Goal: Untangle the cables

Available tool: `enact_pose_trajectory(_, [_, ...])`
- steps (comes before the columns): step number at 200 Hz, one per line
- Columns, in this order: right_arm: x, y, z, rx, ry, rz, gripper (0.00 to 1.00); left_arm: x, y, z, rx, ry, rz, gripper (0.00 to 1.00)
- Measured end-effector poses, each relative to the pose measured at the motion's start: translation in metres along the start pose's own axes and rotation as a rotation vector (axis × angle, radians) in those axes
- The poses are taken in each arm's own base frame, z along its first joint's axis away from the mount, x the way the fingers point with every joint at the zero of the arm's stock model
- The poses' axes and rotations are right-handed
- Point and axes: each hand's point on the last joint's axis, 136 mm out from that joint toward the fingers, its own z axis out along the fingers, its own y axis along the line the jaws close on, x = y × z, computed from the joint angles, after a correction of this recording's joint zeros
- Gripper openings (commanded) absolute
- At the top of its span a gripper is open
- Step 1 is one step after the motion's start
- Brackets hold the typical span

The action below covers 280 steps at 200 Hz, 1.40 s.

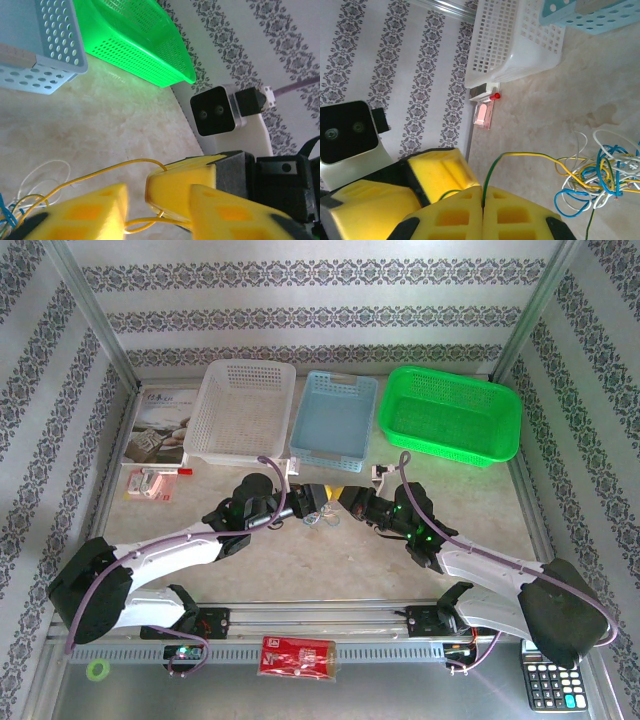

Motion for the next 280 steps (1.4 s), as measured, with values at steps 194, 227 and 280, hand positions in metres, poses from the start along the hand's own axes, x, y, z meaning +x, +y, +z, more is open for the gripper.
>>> enact_pose_trajectory(194, [-0.010,0.037,0.000,-0.082,-0.006,-0.008,0.00,-0.014,-0.008,-0.023,0.069,-0.149,0.024,0.63])
enact_pose_trajectory(227, [-0.020,0.070,0.001,-0.145,-0.013,-0.039,0.00,-0.034,-0.020,-0.058,0.077,-0.270,0.054,0.72])
enact_pose_trajectory(280, [-0.037,0.106,0.003,-0.197,-0.016,-0.094,0.00,-0.036,-0.002,-0.101,-0.002,-0.372,0.060,0.80])
